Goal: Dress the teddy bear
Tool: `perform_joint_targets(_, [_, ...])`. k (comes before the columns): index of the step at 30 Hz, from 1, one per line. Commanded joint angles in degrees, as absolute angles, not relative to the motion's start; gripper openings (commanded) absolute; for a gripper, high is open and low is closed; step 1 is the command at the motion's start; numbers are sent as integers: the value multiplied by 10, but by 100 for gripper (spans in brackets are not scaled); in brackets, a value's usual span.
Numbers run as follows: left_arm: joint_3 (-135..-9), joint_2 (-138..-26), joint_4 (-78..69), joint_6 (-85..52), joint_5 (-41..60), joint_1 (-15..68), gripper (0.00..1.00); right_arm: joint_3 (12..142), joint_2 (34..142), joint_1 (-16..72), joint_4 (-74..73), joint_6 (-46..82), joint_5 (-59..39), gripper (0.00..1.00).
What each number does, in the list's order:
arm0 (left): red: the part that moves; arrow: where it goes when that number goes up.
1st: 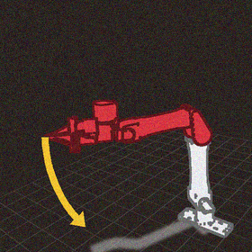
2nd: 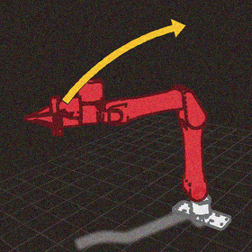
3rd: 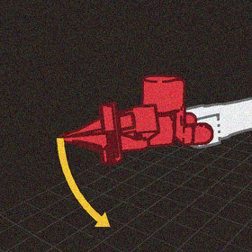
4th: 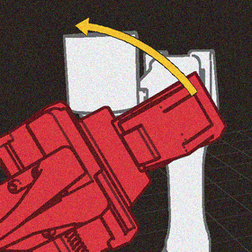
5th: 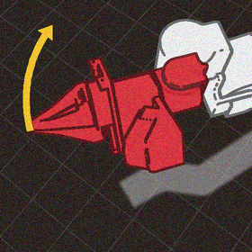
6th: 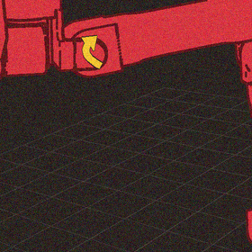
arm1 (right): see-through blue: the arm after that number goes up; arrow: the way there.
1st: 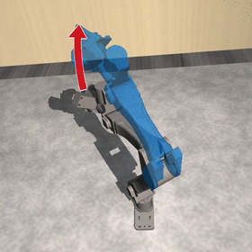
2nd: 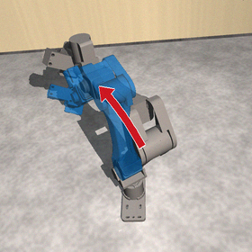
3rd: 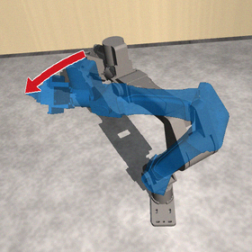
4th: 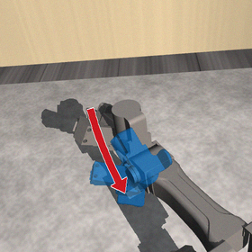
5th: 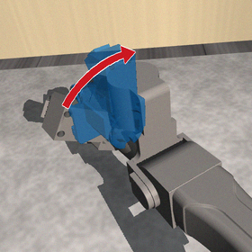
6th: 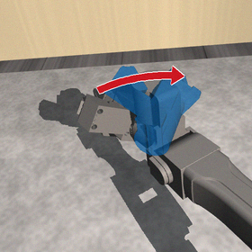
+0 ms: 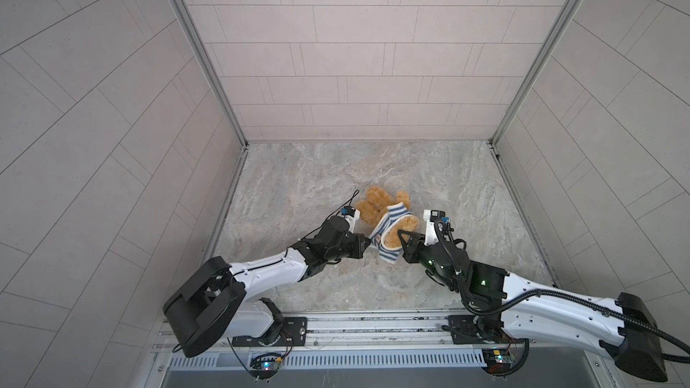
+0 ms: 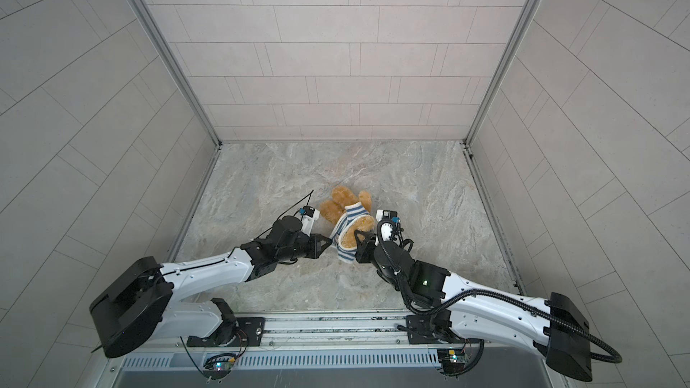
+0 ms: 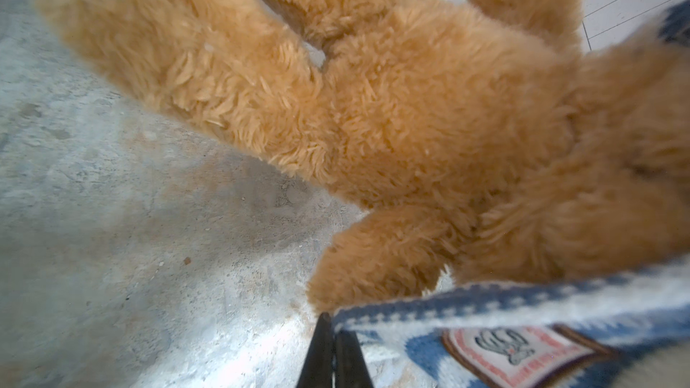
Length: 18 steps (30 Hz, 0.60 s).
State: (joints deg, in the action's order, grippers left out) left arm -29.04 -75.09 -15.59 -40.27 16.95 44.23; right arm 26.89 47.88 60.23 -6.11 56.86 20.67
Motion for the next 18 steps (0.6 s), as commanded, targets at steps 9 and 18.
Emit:
perform_joint_targets(9, [-293, -722, -202, -468, 173, 560, 0, 287, 519, 609, -141, 590, 259, 0])
perform_joint_targets(18, [-269, -802, -168, -455, 122, 494, 0, 283, 489, 612, -153, 610, 246, 0])
